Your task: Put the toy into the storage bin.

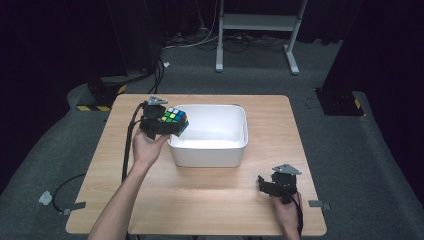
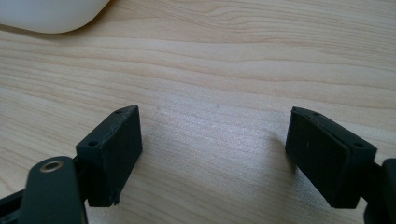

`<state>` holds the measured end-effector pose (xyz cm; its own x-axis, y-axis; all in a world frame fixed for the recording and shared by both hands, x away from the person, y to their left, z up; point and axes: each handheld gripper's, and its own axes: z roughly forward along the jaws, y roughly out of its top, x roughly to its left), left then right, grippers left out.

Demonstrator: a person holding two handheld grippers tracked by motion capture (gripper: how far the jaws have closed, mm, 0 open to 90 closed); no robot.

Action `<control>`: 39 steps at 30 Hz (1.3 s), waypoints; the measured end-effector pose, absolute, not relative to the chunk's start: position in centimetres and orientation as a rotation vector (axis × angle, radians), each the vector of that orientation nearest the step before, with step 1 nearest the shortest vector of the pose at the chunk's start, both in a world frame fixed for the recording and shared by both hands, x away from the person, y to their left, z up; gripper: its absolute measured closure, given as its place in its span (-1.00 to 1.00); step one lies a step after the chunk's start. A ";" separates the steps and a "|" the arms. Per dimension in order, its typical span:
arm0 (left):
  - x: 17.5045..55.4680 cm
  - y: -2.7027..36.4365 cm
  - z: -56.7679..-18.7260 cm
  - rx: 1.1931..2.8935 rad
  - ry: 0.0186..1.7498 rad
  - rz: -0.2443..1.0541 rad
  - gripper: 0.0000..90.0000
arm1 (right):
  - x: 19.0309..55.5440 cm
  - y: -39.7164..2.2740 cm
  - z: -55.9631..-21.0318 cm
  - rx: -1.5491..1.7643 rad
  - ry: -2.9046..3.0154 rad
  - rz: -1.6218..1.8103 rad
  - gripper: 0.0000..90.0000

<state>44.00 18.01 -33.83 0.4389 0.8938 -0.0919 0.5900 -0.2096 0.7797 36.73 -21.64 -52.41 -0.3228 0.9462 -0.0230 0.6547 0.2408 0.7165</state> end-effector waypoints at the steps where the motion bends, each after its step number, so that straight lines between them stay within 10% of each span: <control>1: 44.1 17.8 -33.8 1.923 1.242 0.499 -0.25 | 36.7 -21.7 -52.4 1.460 2.064 0.852 -0.59; 39: 47.9 14.8 -35.3 1.970 1.288 0.505 -0.25 | 36.8 -21.7 -52.4 1.459 2.069 0.851 -0.62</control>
<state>47.88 14.77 -35.30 0.4245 0.9035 -0.0595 0.6227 -0.2436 0.7436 36.80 -21.66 -52.43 -0.3269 0.9448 -0.0221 0.6558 0.2436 0.7146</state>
